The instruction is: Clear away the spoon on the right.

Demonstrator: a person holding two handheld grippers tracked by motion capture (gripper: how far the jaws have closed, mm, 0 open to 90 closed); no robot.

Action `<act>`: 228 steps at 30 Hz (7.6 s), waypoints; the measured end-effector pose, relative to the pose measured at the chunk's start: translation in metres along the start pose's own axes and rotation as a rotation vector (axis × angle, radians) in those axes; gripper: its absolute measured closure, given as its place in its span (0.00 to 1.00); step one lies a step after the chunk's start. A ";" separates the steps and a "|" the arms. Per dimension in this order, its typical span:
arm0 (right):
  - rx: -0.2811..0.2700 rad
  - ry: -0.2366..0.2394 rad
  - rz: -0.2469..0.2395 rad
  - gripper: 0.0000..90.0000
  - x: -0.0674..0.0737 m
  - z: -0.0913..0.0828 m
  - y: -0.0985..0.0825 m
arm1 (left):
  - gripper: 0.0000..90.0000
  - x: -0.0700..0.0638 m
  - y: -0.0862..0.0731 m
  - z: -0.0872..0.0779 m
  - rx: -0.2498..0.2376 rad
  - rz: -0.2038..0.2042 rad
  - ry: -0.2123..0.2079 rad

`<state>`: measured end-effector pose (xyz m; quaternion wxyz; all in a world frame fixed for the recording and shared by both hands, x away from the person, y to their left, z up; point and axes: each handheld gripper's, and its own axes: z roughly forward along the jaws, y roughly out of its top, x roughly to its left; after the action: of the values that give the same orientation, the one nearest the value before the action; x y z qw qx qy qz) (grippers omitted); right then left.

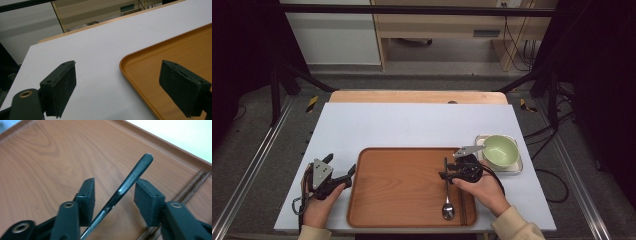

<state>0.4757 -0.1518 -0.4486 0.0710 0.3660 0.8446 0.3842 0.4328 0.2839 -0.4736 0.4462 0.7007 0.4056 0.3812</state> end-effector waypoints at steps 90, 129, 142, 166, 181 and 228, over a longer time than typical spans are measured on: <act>-0.165 -0.522 0.353 0.60 -0.142 -0.110 -0.056 | 0.14 -0.001 0.002 0.000 -0.058 0.006 0.014; -0.132 -0.451 0.439 0.93 -0.155 -0.095 -0.056 | 0.14 -0.003 0.002 0.000 -0.058 0.014 0.018; -0.218 -0.467 0.414 0.93 -0.144 -0.109 -0.049 | 0.15 -0.003 0.002 0.000 -0.058 0.015 0.024; -0.260 -0.343 0.240 0.93 -0.074 -0.100 -0.003 | 0.12 0.000 0.004 -0.002 -0.084 -0.001 0.022; -0.217 -0.231 0.171 0.93 -0.035 -0.073 0.013 | 0.08 0.000 0.005 -0.004 -0.106 -0.007 0.010; -0.017 -0.034 0.033 0.93 0.033 -0.001 0.018 | 0.07 0.000 0.006 -0.006 -0.123 0.000 0.015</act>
<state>0.4616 -0.1220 -0.4302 0.0822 0.3858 0.8339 0.3860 0.4291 0.2843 -0.4665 0.4855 0.6691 0.3849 0.4104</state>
